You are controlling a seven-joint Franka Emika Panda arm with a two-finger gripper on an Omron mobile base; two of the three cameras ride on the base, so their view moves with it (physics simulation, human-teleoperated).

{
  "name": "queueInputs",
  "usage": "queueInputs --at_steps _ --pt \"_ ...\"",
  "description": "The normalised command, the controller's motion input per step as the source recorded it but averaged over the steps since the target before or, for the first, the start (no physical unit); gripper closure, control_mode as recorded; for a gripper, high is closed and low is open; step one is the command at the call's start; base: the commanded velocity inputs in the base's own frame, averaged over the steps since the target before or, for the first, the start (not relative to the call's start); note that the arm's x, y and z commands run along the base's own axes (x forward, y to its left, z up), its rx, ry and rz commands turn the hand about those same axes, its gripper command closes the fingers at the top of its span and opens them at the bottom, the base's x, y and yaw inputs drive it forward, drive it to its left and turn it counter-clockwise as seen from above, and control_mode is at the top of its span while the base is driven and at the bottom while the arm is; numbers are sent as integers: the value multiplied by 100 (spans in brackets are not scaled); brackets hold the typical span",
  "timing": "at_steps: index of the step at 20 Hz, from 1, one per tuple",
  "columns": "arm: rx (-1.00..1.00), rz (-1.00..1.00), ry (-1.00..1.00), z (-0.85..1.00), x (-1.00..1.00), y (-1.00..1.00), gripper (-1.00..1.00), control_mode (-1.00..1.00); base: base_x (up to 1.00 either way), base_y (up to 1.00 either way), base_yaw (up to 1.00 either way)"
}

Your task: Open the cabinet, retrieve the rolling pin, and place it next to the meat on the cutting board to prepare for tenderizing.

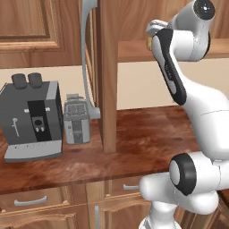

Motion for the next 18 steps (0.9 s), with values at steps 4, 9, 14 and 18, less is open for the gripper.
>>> queueInputs --at_steps 4,9,14,18 --pt "0 -3 0 -7 37 -12 -100 -100 0 0 0" --pt "-1 -2 0 -12 38 -7 -100 -100 0 0 0" --pt "-3 -2 0 -19 35 0 -100 -100 0 0 0" --pt "-5 0 0 -13 44 0 -100 -100 0 0 0"
